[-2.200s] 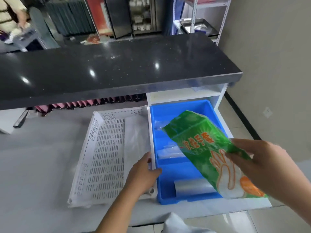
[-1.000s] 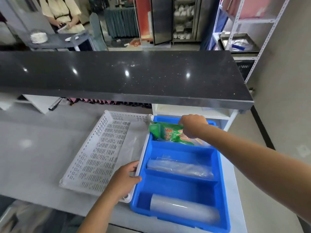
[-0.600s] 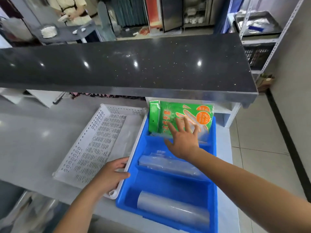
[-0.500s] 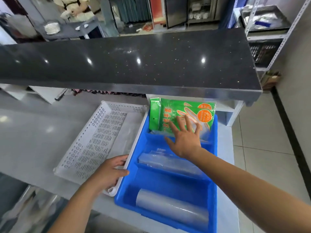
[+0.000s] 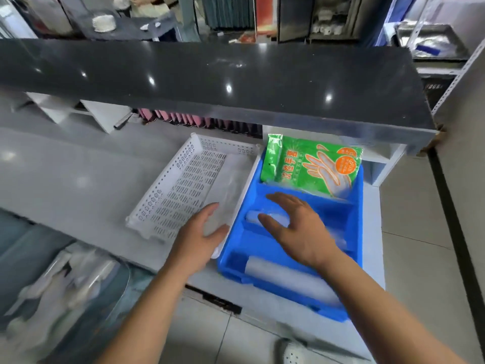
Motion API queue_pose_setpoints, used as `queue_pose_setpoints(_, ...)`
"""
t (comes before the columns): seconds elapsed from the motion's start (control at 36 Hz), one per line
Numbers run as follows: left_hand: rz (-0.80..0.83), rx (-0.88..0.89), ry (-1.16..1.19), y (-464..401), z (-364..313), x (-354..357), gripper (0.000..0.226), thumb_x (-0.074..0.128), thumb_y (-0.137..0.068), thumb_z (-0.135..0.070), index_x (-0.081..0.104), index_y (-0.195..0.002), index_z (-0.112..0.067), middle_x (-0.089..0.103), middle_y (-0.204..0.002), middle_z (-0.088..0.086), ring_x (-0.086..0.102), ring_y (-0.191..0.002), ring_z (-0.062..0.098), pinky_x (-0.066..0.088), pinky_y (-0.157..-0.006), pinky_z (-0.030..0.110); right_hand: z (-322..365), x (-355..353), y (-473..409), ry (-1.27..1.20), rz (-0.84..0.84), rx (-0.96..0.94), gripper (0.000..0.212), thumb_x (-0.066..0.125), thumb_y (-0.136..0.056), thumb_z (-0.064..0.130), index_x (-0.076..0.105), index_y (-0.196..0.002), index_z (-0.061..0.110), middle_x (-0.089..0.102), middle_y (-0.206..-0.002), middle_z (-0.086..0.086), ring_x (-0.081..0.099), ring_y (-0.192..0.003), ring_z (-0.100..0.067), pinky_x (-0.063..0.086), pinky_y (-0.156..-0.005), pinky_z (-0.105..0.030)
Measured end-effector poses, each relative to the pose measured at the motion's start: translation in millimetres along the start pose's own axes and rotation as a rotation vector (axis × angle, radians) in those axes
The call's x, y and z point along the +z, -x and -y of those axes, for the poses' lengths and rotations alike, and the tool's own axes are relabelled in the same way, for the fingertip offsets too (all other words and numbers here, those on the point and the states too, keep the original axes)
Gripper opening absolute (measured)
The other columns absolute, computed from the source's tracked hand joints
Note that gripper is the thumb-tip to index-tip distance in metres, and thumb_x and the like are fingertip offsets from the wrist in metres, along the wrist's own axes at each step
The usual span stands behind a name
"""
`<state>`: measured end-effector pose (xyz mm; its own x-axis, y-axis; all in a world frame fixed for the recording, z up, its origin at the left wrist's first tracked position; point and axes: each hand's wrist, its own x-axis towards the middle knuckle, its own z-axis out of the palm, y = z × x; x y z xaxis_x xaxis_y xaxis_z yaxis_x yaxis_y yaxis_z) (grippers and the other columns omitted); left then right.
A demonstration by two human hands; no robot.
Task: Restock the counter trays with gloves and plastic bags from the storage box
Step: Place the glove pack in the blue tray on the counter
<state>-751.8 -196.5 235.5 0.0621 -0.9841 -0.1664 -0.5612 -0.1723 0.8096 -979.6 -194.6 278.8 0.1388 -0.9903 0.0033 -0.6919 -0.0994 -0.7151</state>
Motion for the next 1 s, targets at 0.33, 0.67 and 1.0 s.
queue_pose_setpoints(0.33,-0.279,-0.24,-0.062,181,200,-134,0.074,0.08,-0.079,-0.027,0.045,-0.144,-0.018,0.041,-0.152,0.013,0.037,-0.141,0.027,0.03,-0.116,0.046,145,197,117,-0.027,0.301,-0.09,0.057,0.055,-0.09,0.056,0.044,-0.142,0.036,0.039,-0.153,0.008,0.033,-0.141,-0.013,0.03,-0.114,-0.036)
queue_pose_setpoints(0.67,-0.503,-0.453,0.032,284,327,-231,0.075,0.08,-0.079,-0.023,0.045,-0.145,-0.026,0.046,-0.149,0.001,0.042,-0.136,0.017,0.036,-0.112,0.038,256,342,125,0.091,0.617,-0.202,0.055,0.06,-0.09,0.049,0.048,-0.141,0.034,0.043,-0.15,0.011,0.035,-0.14,-0.006,0.021,-0.111,-0.016)
queue_pose_setpoints(1.0,-0.521,-0.784,0.162,290,403,-293,0.075,0.072,-0.084,-0.04,0.032,-0.148,-0.04,0.026,-0.161,-0.001,0.02,-0.149,0.018,0.023,-0.119,0.037,314,460,45,0.182,0.854,-0.179,0.055,0.059,-0.089,0.053,0.047,-0.139,0.036,0.046,-0.146,0.016,0.04,-0.135,-0.005,0.03,-0.109,-0.025)
